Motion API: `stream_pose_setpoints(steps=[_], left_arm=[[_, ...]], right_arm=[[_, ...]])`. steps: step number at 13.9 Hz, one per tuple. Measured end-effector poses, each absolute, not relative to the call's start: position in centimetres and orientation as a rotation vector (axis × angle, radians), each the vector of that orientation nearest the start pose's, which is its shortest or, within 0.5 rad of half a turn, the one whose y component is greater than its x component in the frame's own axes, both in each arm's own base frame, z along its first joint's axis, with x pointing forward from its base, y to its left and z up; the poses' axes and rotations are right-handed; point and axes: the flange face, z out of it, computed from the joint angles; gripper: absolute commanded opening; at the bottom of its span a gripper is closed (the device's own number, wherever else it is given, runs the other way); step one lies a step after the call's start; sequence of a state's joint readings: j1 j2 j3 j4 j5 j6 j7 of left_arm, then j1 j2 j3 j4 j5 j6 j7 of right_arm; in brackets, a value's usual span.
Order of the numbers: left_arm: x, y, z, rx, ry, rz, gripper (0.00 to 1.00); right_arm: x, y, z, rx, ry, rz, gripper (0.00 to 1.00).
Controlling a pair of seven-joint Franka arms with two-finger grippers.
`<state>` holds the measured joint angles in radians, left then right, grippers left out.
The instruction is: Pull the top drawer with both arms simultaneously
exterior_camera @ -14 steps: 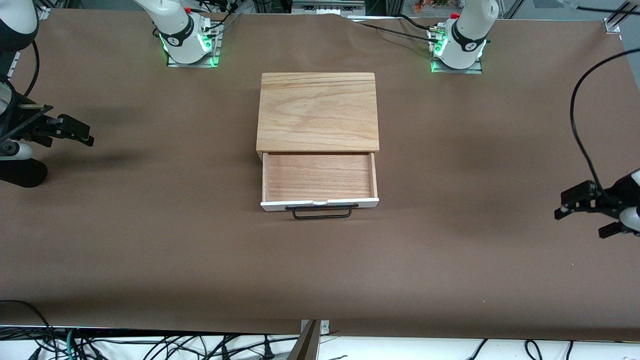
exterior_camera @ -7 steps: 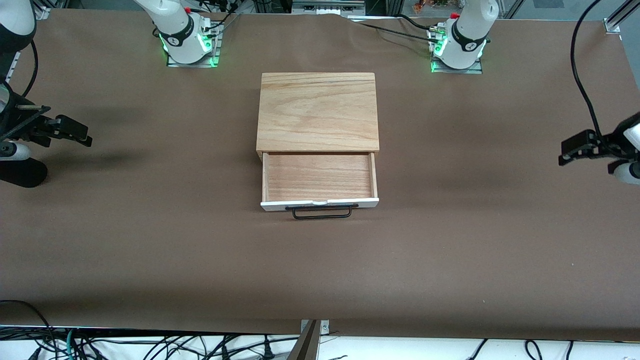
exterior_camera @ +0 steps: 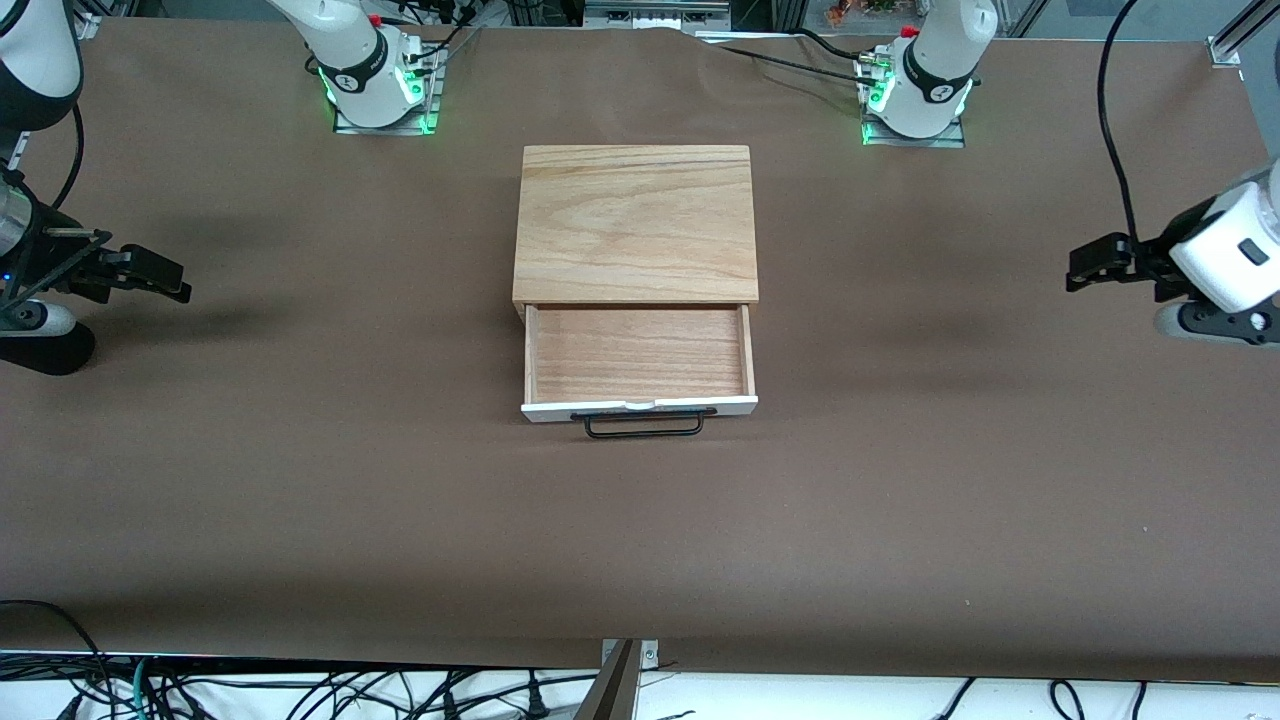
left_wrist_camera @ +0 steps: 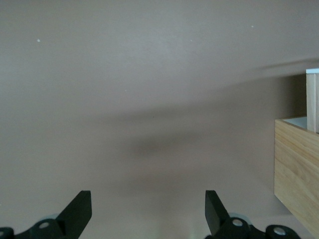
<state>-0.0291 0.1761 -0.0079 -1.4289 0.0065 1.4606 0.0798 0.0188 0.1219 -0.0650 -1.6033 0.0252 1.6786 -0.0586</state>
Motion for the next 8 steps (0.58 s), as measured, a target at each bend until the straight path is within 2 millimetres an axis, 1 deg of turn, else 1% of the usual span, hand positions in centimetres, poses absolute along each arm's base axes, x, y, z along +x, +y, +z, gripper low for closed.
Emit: stream_pose_setpoints(steps=[3,8], left_arm=[[58.52,-2.74,58.03,-3.125,0.19,0.232,1.0],[58.47,-2.58,57.6,-3.125,0.185,0.241,1.0]], right_arm=[[59.5,-2.06,54.85,-3.121,-0.021,0.07,1.0],[59.51,-1.97,54.85,-3.121,-0.024,0.069,1.0]])
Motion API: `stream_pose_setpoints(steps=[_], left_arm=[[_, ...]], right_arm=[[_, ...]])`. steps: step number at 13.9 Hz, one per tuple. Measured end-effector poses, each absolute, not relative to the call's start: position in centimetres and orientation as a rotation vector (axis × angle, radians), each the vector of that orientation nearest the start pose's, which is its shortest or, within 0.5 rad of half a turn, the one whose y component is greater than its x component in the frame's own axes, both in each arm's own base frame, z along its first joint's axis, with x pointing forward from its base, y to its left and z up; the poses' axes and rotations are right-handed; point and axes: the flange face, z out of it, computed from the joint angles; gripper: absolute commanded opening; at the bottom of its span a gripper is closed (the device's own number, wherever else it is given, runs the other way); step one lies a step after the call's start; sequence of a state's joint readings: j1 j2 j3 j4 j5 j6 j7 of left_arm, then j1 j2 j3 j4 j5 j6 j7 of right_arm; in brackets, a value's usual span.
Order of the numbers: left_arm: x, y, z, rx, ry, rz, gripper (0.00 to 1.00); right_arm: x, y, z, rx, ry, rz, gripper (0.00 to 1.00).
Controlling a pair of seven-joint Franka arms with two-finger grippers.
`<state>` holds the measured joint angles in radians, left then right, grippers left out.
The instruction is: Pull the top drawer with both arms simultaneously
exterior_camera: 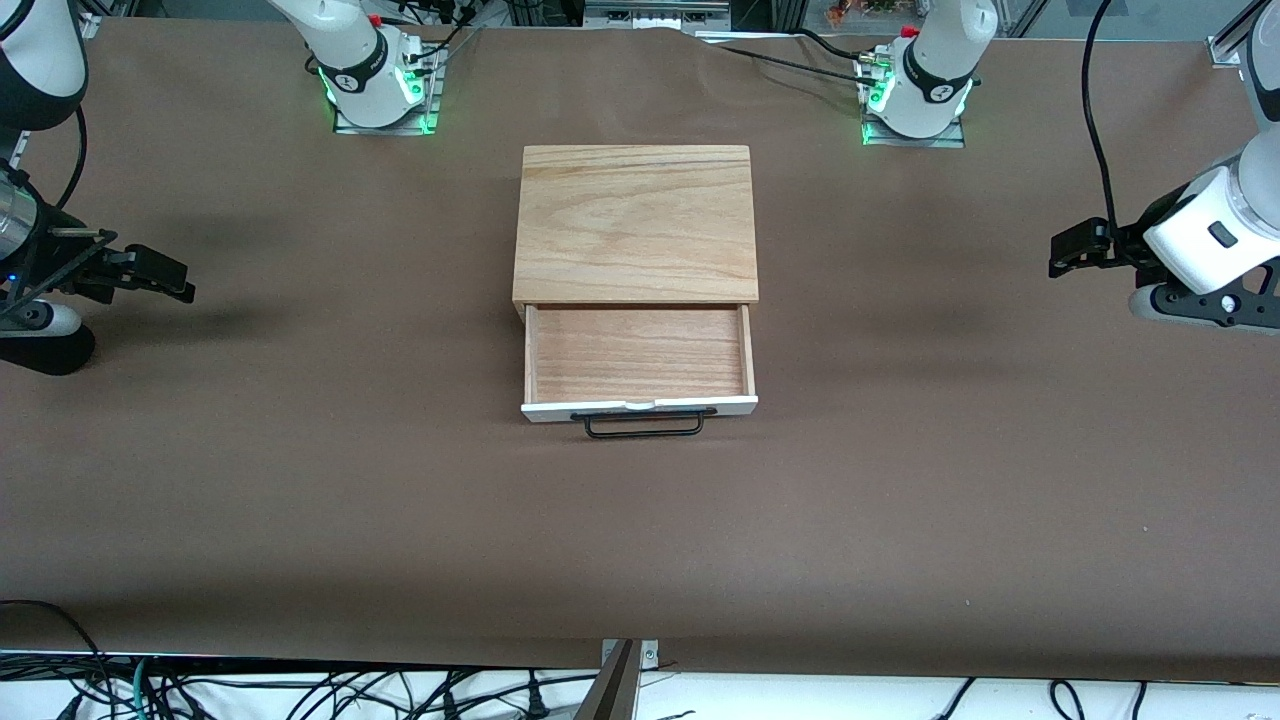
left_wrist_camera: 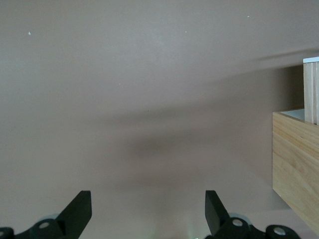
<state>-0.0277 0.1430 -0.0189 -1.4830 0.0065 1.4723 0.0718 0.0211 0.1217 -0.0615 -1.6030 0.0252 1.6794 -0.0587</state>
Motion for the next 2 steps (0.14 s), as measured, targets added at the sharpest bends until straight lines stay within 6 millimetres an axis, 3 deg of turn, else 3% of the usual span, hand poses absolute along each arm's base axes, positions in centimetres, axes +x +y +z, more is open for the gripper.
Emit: stream_pose_setpoints(steps=[2], left_arm=[[58.48,-2.53,57.53,-3.125,0.184,0.241,1.0]], right_arm=[[59.51,-1.84,54.88,-3.121,-0.028,0.068,1.0]])
